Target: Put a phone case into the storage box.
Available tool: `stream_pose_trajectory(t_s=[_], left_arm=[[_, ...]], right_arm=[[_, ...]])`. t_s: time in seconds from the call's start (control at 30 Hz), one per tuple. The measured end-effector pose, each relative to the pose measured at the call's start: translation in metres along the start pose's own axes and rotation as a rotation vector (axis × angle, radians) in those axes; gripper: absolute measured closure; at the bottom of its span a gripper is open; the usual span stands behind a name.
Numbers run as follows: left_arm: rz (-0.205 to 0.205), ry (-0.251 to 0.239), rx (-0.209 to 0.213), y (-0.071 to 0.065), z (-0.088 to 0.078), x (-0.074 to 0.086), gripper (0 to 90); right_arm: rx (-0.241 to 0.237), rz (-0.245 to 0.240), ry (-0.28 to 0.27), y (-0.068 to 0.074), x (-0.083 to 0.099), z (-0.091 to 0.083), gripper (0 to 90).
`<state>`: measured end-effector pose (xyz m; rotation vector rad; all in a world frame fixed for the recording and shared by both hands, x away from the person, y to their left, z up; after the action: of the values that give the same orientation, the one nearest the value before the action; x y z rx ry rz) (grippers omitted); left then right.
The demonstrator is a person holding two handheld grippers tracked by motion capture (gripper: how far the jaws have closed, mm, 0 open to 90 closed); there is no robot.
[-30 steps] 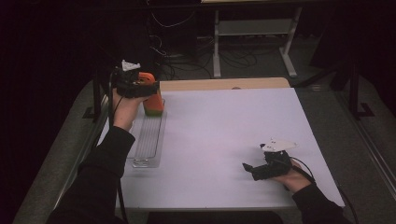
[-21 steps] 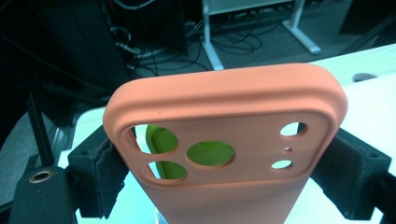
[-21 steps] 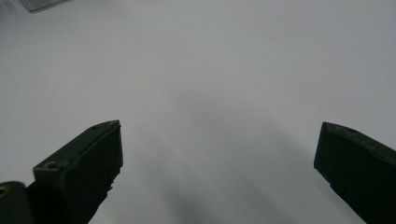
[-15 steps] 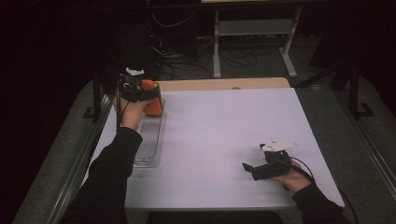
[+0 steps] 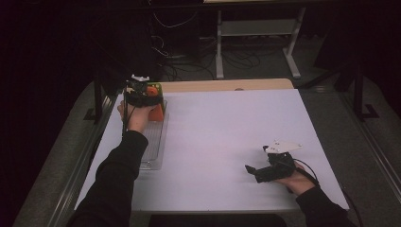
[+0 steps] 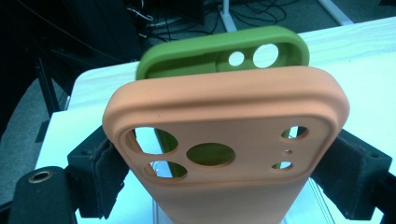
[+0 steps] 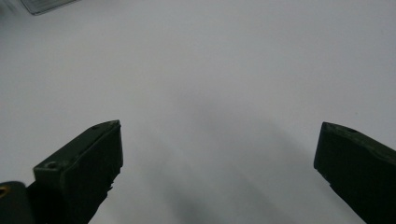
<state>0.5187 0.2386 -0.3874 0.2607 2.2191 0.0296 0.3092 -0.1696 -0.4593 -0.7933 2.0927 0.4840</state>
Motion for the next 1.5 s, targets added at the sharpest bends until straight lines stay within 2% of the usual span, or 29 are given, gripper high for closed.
stream_pose_trajectory(t_s=[0.1,0.17,0.33,0.5,0.57,0.83,0.97,1.0,1.07,1.17,1.2,1.3,1.4,1.5], left_arm=[[-0.012,-0.007,-0.002,-0.002,0.004,0.0,13.2],[-0.002,-0.008,-0.005,-0.003,0.005,0.0,13.1],[-0.018,-0.019,-0.036,-0.002,0.01,-0.002,8.5],[-0.019,-0.024,-0.005,-0.003,0.012,-0.005,0.1],[-0.021,-0.039,0.007,-0.002,0.01,-0.008,0.0],[-0.023,-0.049,0.018,0.002,0.006,-0.015,0.0],[-0.026,-0.038,0.053,0.002,0.002,-0.013,0.0],[-0.009,-0.034,0.058,0.004,0.0,-0.012,0.0],[-0.016,-0.038,0.084,0.005,-0.006,-0.012,0.0],[0.029,-0.034,0.127,0.008,-0.017,-0.011,0.0],[0.014,-0.041,0.14,0.007,-0.02,-0.01,0.0],[0.038,-0.027,0.187,0.009,-0.032,-0.007,0.0],[0.038,-0.033,0.227,0.007,-0.04,-0.003,0.0],[0.067,-0.031,0.258,0.004,-0.048,0.003,0.0]], right_arm=[[0.002,0.0,-0.003,0.0,0.0,0.0,0.5],[0.001,-0.002,-0.001,0.0,0.0,0.0,0.6],[0.001,0.002,-0.002,0.0,0.0,0.0,0.6],[0.0,0.001,-0.002,0.0,0.0,0.0,0.6],[0.0,0.005,-0.002,0.001,0.0,0.0,0.6],[-0.001,0.003,-0.006,0.001,0.0,0.0,0.6],[0.0,0.005,-0.008,0.001,-0.001,-0.001,0.6],[0.001,0.001,-0.013,0.0,-0.001,-0.001,0.5],[0.001,-0.001,-0.013,0.001,-0.001,-0.002,0.6],[-0.002,0.006,-0.009,0.001,-0.001,-0.002,0.6],[0.001,0.0,-0.013,0.001,-0.001,-0.002,0.6],[0.0,0.001,-0.009,0.001,-0.001,-0.002,0.5],[-0.005,0.003,-0.007,0.002,-0.001,-0.002,0.6],[-0.004,-0.006,-0.012,0.002,-0.002,-0.002,0.6]])
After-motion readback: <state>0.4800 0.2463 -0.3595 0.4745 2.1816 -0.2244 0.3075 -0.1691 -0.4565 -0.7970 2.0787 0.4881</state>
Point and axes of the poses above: each handheld gripper's, and its own axes: z roughly forward along the jaws, x roughly out of its underside, y roughly to its left, the point moved 4 cm from there along z, roughly forward along the jaws, and after that the axes turned 1 degree about -y, right-handed, at the moved point
